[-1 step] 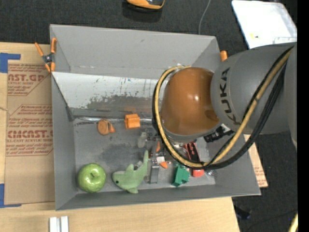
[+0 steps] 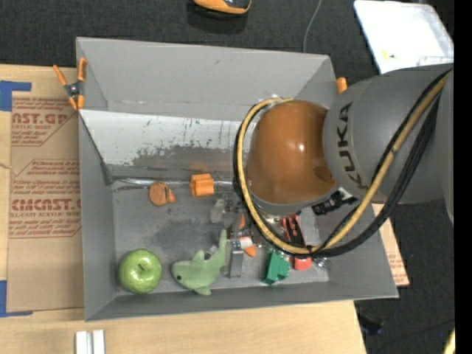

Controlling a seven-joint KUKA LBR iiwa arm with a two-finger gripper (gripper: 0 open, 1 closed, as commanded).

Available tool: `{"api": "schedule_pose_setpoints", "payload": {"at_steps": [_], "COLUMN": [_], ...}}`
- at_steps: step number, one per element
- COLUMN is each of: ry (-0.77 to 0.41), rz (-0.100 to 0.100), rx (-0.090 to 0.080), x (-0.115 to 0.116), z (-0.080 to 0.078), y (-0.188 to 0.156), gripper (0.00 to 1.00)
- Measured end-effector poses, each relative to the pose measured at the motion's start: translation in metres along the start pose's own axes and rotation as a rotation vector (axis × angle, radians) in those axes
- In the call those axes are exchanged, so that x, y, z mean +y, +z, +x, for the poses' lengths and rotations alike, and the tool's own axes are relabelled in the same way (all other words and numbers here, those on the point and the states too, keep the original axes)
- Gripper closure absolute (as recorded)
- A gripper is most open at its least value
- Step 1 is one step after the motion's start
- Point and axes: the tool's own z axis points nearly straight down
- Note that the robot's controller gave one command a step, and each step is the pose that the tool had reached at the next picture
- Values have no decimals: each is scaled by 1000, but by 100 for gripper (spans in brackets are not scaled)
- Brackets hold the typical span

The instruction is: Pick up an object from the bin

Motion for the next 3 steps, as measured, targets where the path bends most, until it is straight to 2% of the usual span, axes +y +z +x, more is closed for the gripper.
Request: {"api": "schedule_pose_setpoints", "payload": {"at_steps": [1, 2, 3], "ry": [-209, -319, -248], "rz": [-1, 0, -2], "rx": [-6, 2, -1], "x": [7, 8, 11], "z": [-8, -4, -6], "y": [57, 98, 113], "gripper": [0, 0, 100]}}
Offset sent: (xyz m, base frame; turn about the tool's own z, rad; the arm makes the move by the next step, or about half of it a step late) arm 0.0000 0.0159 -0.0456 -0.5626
